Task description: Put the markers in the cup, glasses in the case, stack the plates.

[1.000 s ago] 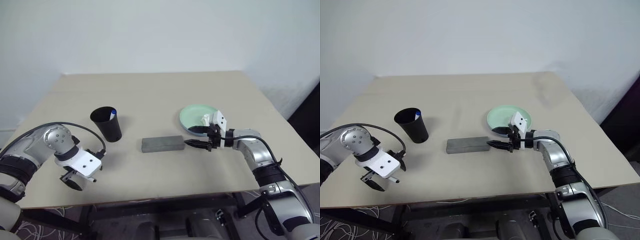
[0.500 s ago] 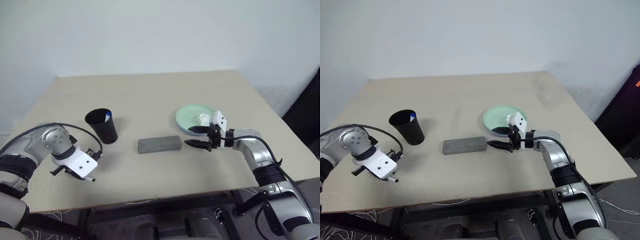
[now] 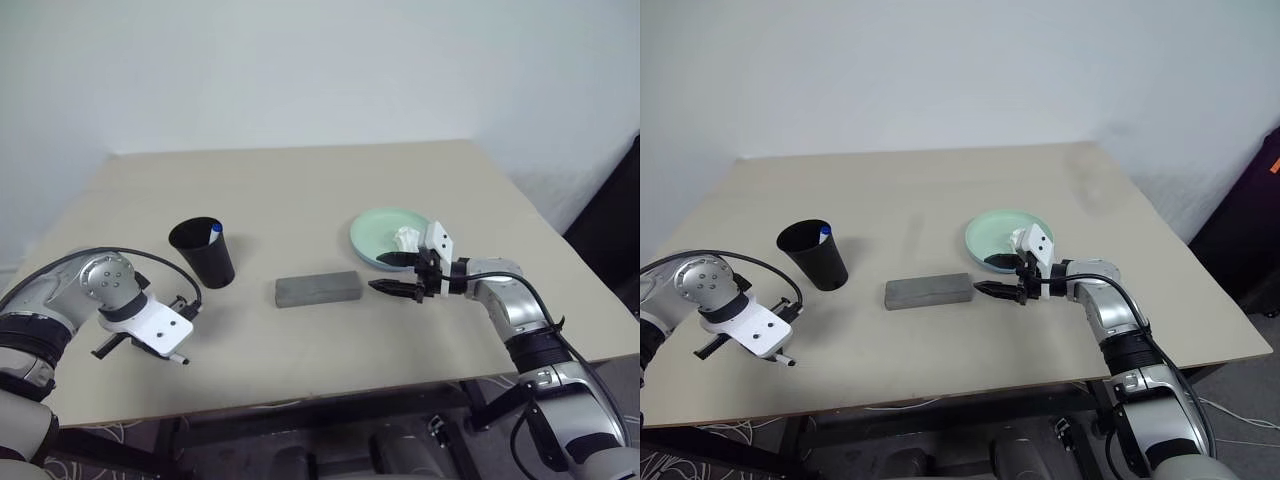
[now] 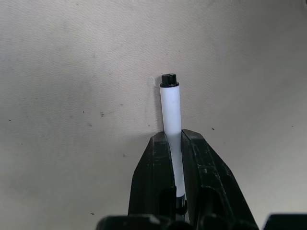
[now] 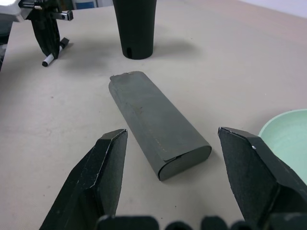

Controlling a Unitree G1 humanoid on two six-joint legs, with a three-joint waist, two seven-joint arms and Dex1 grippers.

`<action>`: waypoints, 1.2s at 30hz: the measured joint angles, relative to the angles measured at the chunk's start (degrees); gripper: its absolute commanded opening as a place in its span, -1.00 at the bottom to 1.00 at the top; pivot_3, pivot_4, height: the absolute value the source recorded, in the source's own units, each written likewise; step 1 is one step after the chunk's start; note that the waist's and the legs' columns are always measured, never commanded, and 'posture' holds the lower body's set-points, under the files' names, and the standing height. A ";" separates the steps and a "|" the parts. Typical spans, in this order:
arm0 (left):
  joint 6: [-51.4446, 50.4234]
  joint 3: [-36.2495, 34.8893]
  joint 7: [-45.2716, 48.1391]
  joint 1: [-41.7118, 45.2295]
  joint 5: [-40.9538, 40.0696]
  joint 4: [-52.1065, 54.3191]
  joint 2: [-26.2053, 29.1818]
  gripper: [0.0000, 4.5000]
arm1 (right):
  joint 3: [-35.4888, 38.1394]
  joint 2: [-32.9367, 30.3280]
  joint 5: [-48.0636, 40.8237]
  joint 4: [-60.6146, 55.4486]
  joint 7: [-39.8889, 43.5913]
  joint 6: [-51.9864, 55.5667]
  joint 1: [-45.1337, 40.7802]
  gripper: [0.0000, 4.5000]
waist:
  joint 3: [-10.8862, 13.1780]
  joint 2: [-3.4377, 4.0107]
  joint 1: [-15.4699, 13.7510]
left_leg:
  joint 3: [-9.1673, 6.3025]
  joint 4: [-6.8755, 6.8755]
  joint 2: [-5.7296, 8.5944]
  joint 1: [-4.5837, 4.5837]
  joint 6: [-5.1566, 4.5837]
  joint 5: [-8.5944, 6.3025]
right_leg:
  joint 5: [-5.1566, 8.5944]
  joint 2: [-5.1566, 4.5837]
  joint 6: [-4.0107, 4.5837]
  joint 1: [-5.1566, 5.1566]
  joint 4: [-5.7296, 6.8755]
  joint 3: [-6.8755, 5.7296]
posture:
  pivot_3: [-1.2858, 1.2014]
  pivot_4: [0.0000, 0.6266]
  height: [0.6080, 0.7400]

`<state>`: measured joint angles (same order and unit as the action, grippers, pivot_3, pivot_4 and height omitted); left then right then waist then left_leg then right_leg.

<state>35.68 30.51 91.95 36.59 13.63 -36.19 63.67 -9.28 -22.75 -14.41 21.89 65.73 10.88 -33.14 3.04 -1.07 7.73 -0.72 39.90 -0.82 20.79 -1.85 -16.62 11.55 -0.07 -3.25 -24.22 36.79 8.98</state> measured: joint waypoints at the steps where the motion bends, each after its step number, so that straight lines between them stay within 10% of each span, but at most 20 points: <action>1: -1.65 0.00 0.12 -0.11 -2.05 0.86 -0.30 -0.97 | 0.00 -0.01 0.06 0.01 0.00 -0.01 0.00 0.46 | 0.00 0.00 -0.06 | -0.01 0.00 0.01 0.02 0.00 0.00 | 0.00 -0.02 0.00 0.00 0.00 0.00 | 0.03 -1.00 1.00; 19: -38.61 -27.73 -14.29 7.22 -30.50 7.73 -17.67 -0.97 | 0.02 0.12 0.40 0.03 0.04 -0.14 -0.01 0.46 | -0.02 -0.05 -0.35 | -0.12 0.08 0.03 0.01 0.01 0.00 | -0.03 0.02 -0.05 0.01 0.04 -0.04 | 0.03 -1.00 1.00; 36: -42.45 -44.85 -38.44 0.11 -33.12 9.43 -21.51 -0.97 | 0.00 0.16 0.51 1.02 0.31 -0.16 -0.44 0.46 | -0.02 -0.05 -0.38 | -0.15 0.05 0.06 0.01 0.03 0.00 | -0.06 -0.02 -0.05 0.01 0.02 -0.11 | 0.03 -1.00 1.00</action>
<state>-6.76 -14.34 53.51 36.70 -19.49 -26.76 42.16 -9.29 -22.60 -13.90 22.91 66.04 10.72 -33.58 3.02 -1.12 7.36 -0.87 39.95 -0.77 20.79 -1.82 -16.62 11.50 -0.09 -3.30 -24.20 36.82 8.87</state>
